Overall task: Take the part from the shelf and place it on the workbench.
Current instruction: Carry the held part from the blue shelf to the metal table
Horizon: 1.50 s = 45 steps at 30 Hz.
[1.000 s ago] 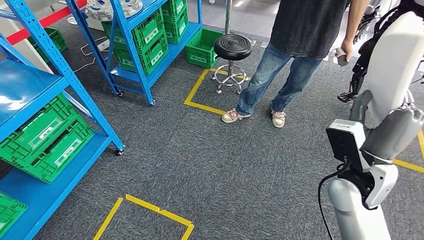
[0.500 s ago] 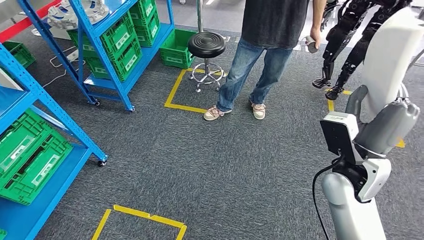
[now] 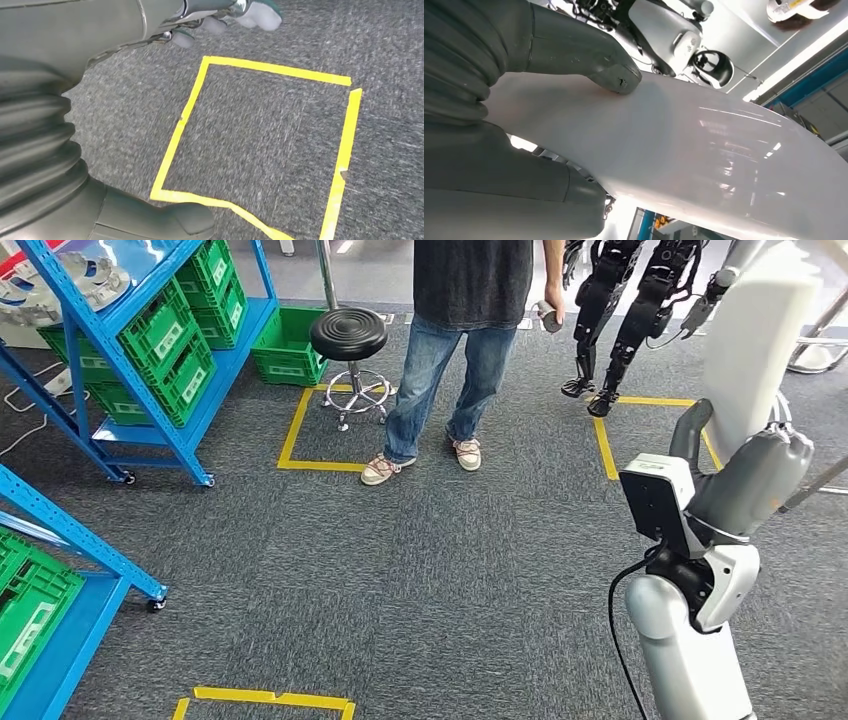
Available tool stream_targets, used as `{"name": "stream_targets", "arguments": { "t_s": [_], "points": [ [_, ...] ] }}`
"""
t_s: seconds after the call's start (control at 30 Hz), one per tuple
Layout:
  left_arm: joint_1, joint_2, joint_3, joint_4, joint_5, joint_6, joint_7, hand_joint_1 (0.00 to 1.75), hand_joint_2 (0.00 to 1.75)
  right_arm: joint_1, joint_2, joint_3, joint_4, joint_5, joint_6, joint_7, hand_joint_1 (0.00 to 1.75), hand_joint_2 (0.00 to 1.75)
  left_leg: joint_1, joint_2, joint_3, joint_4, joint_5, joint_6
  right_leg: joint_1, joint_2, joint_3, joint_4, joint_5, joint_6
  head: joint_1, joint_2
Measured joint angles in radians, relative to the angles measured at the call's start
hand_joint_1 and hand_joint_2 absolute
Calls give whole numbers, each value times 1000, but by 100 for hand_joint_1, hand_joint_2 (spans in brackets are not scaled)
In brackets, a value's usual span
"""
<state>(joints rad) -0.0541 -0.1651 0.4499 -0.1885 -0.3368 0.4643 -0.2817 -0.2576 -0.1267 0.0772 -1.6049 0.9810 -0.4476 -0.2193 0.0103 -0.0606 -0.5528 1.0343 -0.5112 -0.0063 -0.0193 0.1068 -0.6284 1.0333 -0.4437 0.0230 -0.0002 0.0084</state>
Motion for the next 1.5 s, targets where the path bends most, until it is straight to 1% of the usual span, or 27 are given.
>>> {"name": "stream_targets", "arguments": {
  "t_s": [0.07,0.13,0.2,0.23,0.27,0.33,0.4,0.5,0.57,0.63,0.67,0.7,0.73,0.8,0.87,0.93,1.0,1.07,1.13,1.2,1.23,1.27,1.3,1.37,1.4,1.43,1.5],
  "points": [
    [0,-1,1,-1,-1,0,-2,0,175,-8,0,1,0,5,-1,0,175,175,0,24,1,-9,8,14,2,-41,-24,44,-28,7,5,0],
    [1,-1,2,-2,-1,0,-2,0,175,-14,1,3,1,7,-1,1,175,175,-3,49,0,-10,9,22,5,-86,-79,161,-88,11,10,0],
    [2,-1,3,-1,-1,-3,-2,0,175,-14,2,5,3,7,-2,1,175,175,-6,74,-3,-9,8,25,4,-95,-126,264,-123,14,11,0],
    [1,-2,4,-1,-1,-6,-2,0,175,-14,2,5,4,8,-2,1,175,175,-7,87,-3,-8,7,25,5,-97,-124,268,-116,13,11,0],
    [1,-2,4,-1,0,-8,-2,0,175,-15,3,5,6,9,-2,1,175,175,-8,98,-3,-7,6,25,5,-101,-102,231,-93,12,11,0],
    [-1,-3,5,-1,2,-12,-3,0,175,-20,3,6,7,12,-2,1,175,175,-10,117,-3,-4,3,21,10,-132,-24,95,-42,4,11,0],
    [-2,-5,6,-1,4,-15,-4,0,175,-25,4,8,9,15,-3,1,175,175,-14,132,-1,-2,-1,12,18,-157,21,9,-23,-7,10,0],
    [-3,-7,6,-1,5,-15,-4,0,175,-28,5,9,10,19,-3,2,175,175,-12,150,3,-6,-4,-4,20,-140,22,-8,-18,-24,9,0],
    [-4,-7,7,-2,5,-16,-5,0,175,-30,6,10,10,21,-3,3,175,175,-10,123,-9,27,-30,-15,14,-125,25,-16,-11,-36,6,0],
    [-2,-7,7,-1,5,-18,-5,0,175,-34,9,12,11,24,-3,3,175,175,-7,81,-57,138,-91,-21,10,-109,25,-19,-9,-43,1,0],
    [-1,-7,8,-1,5,-22,-6,0,175,-35,11,13,12,26,-2,4,175,175,-6,71,-87,203,-119,-23,10,-100,25,-19,-9,-44,-1,0],
    [1,-7,8,0,5,-29,-9,0,175,-35,12,14,13,27,-1,6,175,175,-6,67,-110,250,-132,-25,11,-90,25,-18,-9,-45,-2,0],
    [1,-7,8,0,5,-37,-12,0,175,-34,13,14,13,29,0,9,175,175,-5,65,-118,264,-126,-26,10,-79,25,-17,-9,-44,-2,0],
    [2,-6,9,0,4,-60,-22,0,175,-33,14,14,14,35,3,15,175,175,-1,55,-82,179,-63,-25,9,-56,25,-13,-9,-42,-4,0],
    [2,-6,11,0,4,-85,-32,0,175,-32,16,14,13,42,3,20,175,175,5,17,-25,53,-13,-24,8,-35,21,-5,-11,-33,-4,0],
    [1,-6,14,1,3,-102,-40,0,175,-28,18,14,11,47,3,22,175,175,5,-5,-2,5,-6,-17,6,-16,14,-3,-8,-19,-5,0],
    [1,-6,15,1,3,-117,-51,0,175,-19,18,14,6,49,3,25,175,175,2,11,0,-1,0,-3,3,-3,8,-8,-2,-4,-5,0],
    [1,-5,16,0,3,-126,-60,0,175,-12,18,14,3,50,2,28,175,175,2,31,2,-10,7,12,5,-37,-6,17,-18,4,-1,0],
    [1,-4,16,0,3,-128,-64,0,175,-11,19,14,1,51,1,30,175,175,1,53,2,-14,9,22,8,-83,-55,121,-75,8,4,0],
    [3,-4,16,0,3,-128,-64,0,175,-7,19,14,0,52,2,31,175,175,-3,77,2,-13,7,25,8,-93,-114,248,-125,10,6,0],
    [3,-4,16,0,3,-128,-64,0,175,-6,19,14,0,53,2,31,175,175,-4,89,2,-13,6,26,8,-94,-125,274,-127,10,7,0],
    [2,-4,16,0,3,-128,-64,0,175,-5,19,14,0,53,2,31,175,175,-5,100,2,-12,5,26,8,-96,-116,258,-111,9,7,0],
    [1,-4,16,0,2,-128,-64,0,175,-5,19,14,0,54,2,31,175,175,-6,111,3,-11,3,25,9,-103,-87,205,-82,7,8,0],
    [0,-4,17,0,0,-128,-64,0,175,-6,19,14,-1,55,2,30,175,175,-9,129,6,-8,-2,20,14,-142,-11,65,-33,-1,8,0],
    [0,-4,17,-1,-1,-128,-64,0,175,-6,19,14,-2,55,1,30,175,175,-11,137,7,-6,-6,16,19,-157,13,19,-22,-6,8,0],
    [0,-4,17,-1,-3,-128,-64,0,175,-7,19,14,-3,55,0,30,175,175,-13,144,9,-6,-8,11,23,-166,23,-4,-20,-11,8,0],
    [-1,-4,17,-1,-6,-128,-64,0,175,-5,18,12,-5,55,-3,30,175,175,-15,161,14,-9,-11,2,25,-148,21,-7,-19,-21,6,0]
  ]
}}
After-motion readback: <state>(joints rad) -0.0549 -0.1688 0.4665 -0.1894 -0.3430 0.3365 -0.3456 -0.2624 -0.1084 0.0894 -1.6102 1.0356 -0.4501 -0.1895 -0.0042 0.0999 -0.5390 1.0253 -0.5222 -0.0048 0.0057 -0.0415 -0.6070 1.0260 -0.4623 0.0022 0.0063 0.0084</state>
